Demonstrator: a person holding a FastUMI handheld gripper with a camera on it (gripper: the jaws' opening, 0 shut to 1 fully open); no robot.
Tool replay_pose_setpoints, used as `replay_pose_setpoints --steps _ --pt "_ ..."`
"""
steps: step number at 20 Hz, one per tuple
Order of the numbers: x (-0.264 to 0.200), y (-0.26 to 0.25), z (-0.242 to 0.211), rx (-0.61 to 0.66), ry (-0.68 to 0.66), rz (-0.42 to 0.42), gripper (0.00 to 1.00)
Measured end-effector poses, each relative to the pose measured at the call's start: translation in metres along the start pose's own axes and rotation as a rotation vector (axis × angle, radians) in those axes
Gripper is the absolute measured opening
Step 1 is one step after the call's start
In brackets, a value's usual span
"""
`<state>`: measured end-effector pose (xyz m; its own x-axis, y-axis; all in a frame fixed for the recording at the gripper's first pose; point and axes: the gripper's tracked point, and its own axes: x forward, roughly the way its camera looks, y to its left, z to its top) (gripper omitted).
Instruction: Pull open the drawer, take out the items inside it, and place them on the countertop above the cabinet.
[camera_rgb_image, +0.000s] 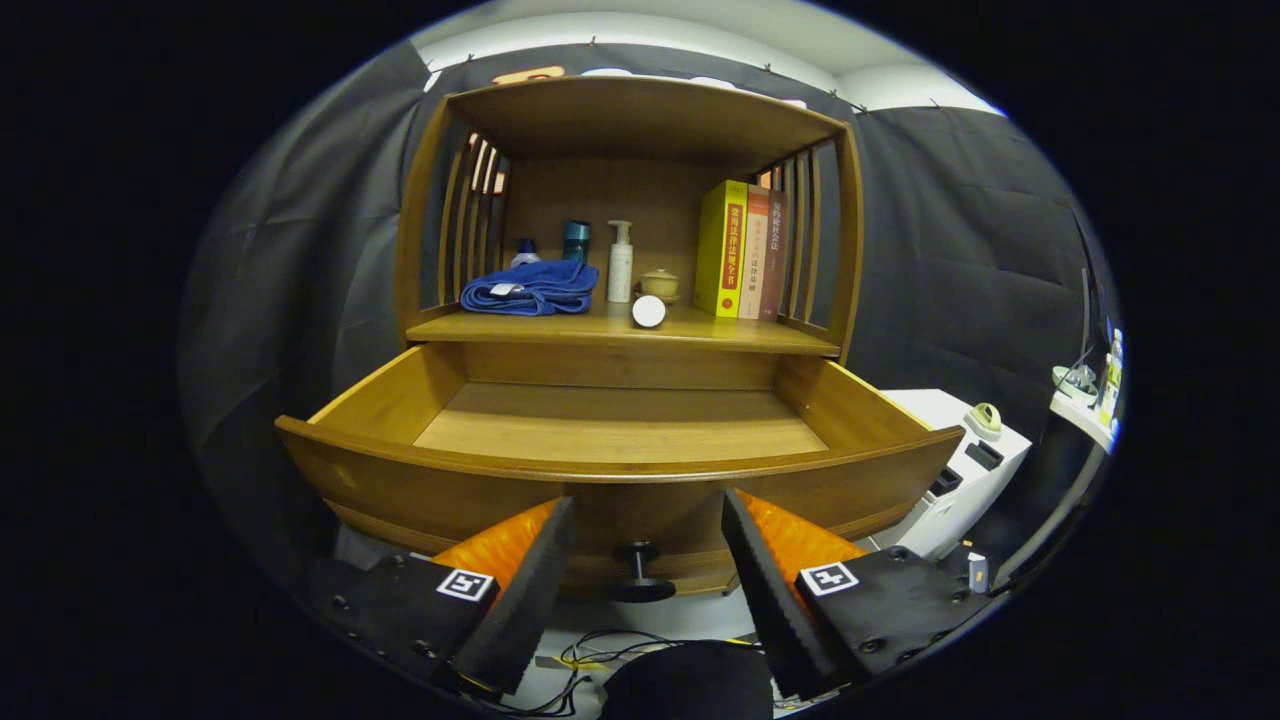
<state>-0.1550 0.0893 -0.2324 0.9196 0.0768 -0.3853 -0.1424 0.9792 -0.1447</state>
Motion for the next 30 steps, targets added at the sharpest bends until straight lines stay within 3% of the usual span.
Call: replay_pose_setpoints --steps 15,30 --pt "0.015 0.009 0.003 0.074 0.036 0.009 0.96" --pt "0.094 0.014 0.022 0.065 0.048 -0.026 0.96"
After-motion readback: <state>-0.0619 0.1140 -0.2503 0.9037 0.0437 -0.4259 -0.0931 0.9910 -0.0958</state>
